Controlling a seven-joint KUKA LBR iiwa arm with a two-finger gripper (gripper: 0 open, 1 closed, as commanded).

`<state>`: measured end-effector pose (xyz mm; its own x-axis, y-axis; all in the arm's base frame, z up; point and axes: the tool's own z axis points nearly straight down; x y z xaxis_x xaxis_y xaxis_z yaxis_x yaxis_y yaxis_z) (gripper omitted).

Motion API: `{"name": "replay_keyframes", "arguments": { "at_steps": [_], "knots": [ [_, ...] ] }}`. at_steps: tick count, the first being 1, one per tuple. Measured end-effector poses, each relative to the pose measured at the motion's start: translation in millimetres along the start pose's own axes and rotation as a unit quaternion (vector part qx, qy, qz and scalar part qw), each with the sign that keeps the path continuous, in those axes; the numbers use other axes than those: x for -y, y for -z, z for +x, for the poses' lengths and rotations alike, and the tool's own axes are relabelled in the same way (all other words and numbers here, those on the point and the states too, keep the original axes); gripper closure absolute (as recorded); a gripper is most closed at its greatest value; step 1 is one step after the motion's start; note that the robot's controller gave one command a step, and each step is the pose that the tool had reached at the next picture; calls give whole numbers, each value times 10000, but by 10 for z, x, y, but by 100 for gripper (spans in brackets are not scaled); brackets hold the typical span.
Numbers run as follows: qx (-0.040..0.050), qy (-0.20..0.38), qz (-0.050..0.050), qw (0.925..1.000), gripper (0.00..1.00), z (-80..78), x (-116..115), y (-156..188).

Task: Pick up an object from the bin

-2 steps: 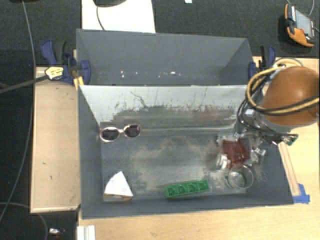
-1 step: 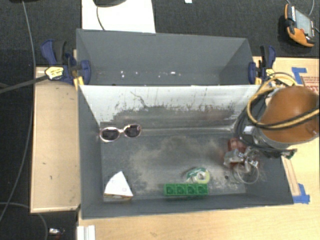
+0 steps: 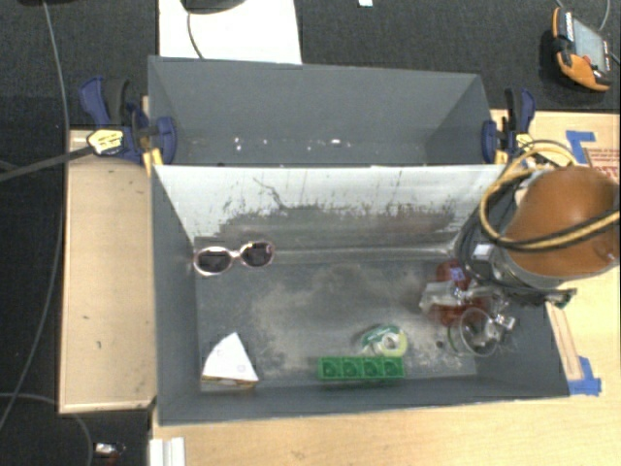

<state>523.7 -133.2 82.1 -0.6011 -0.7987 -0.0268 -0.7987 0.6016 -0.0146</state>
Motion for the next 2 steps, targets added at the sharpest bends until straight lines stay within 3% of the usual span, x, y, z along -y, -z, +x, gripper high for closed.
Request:
{"name": "replay_keyframes", "arguments": {
  "at_steps": [1,2],
  "knots": [
    [-1,-2,0,10000,0,2,0,0],
    [42,-160,-20,9999,0,105,11,-87]
  ]
}}
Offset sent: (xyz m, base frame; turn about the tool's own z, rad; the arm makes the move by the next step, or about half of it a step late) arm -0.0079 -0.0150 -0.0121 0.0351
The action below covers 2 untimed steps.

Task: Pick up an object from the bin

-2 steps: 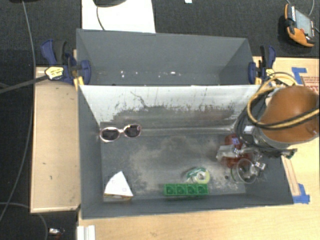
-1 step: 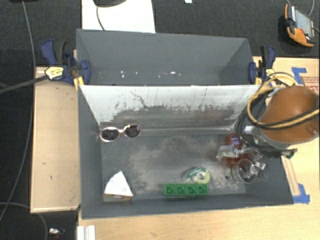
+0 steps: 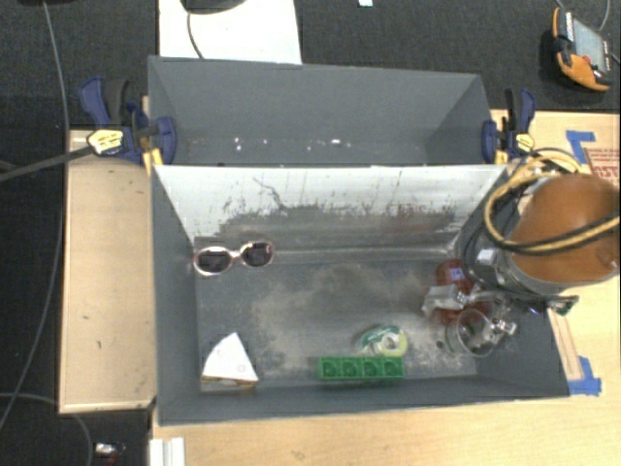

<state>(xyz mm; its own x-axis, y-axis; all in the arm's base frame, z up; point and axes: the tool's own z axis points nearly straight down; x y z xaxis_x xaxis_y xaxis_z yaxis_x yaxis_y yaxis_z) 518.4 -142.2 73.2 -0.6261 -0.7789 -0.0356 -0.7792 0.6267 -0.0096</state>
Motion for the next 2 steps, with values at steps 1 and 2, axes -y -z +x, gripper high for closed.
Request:
{"name": "replay_keyframes", "arguments": {
  "at_steps": [1,2],
  "knots": [
    [5,116,-8,9999,0,-69,80,1],
    [38,-29,-22,10000,100,-180,179,5]
  ]
}}
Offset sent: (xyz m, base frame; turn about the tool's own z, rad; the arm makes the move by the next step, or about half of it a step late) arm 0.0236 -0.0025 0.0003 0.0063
